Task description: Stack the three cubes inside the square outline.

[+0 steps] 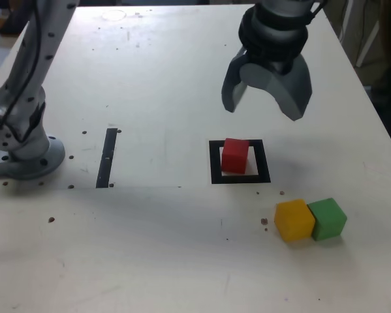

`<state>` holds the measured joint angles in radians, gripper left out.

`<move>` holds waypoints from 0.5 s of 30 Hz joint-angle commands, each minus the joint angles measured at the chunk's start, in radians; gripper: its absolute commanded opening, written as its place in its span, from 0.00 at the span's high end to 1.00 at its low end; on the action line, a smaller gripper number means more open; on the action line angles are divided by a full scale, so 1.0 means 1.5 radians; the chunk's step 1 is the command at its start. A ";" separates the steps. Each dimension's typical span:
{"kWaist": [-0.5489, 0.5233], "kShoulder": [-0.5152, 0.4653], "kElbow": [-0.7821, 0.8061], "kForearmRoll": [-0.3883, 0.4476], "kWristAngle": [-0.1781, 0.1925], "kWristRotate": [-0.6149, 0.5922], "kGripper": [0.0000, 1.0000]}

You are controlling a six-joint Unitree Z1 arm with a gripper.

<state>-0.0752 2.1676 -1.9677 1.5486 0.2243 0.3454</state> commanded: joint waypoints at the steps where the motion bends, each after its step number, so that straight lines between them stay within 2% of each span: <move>1: -0.001 0.012 -0.012 0.006 0.000 0.025 0.00; 9: -0.038 0.025 -0.046 0.000 0.028 0.113 0.01; 15: -0.081 0.031 -0.070 0.006 0.030 0.192 0.01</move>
<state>-0.1824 2.2077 -2.0645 1.5495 0.2675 0.6156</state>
